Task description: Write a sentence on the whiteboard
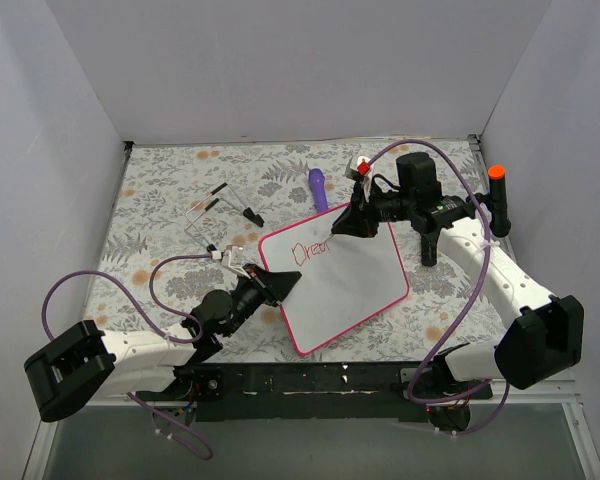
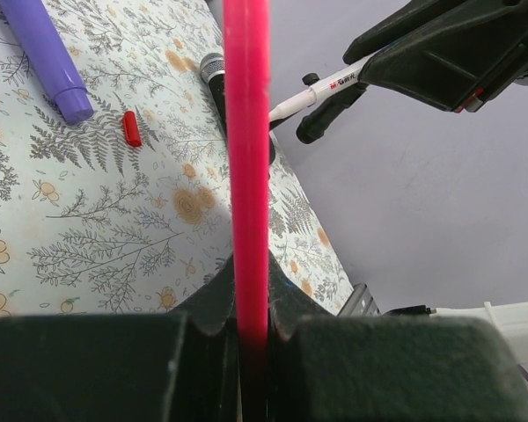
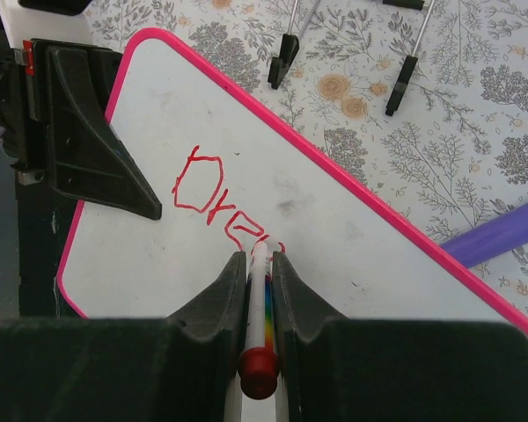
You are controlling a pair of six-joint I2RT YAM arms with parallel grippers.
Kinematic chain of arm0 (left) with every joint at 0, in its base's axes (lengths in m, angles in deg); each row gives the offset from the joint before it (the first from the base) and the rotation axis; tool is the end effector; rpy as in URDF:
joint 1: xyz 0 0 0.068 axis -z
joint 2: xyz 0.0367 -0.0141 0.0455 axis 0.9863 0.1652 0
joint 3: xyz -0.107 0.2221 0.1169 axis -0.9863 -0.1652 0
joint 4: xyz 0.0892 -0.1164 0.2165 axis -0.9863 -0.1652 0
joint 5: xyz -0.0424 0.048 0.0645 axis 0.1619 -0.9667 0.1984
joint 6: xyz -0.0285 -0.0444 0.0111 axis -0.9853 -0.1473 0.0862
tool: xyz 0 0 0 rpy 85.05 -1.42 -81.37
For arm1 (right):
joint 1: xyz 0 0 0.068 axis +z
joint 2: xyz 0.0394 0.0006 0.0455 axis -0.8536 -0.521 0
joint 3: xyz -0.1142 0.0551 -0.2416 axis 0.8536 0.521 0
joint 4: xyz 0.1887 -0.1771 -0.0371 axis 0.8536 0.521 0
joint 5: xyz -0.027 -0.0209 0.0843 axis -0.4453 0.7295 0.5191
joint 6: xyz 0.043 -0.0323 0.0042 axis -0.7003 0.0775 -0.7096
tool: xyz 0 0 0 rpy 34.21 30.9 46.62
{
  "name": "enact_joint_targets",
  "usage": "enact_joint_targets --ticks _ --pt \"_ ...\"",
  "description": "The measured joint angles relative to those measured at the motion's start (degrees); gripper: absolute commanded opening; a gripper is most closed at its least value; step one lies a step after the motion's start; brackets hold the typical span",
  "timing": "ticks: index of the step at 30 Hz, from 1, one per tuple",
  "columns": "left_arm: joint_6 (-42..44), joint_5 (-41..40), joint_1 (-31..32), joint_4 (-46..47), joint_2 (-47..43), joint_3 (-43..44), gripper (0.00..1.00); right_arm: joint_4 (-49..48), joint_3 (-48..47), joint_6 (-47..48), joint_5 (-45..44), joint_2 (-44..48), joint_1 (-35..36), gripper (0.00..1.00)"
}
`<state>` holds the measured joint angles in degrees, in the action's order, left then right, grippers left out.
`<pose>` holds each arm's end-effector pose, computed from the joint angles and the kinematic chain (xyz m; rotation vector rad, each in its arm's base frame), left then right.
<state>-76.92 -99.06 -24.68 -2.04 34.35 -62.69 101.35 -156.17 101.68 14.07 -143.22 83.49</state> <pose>0.1183 -0.1589 0.1929 -0.7133 1.6863 -1.7218 0.2584 0.1491 0.3421 -1.1646 1.6696 0.9632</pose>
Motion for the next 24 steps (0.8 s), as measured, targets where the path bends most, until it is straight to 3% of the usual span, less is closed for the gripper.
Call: enact_joint_targets --ticks 24 --pt "-0.52 -0.04 0.00 0.24 0.46 -0.07 0.00 -0.85 -0.09 -1.22 -3.04 -0.35 0.07 0.01"
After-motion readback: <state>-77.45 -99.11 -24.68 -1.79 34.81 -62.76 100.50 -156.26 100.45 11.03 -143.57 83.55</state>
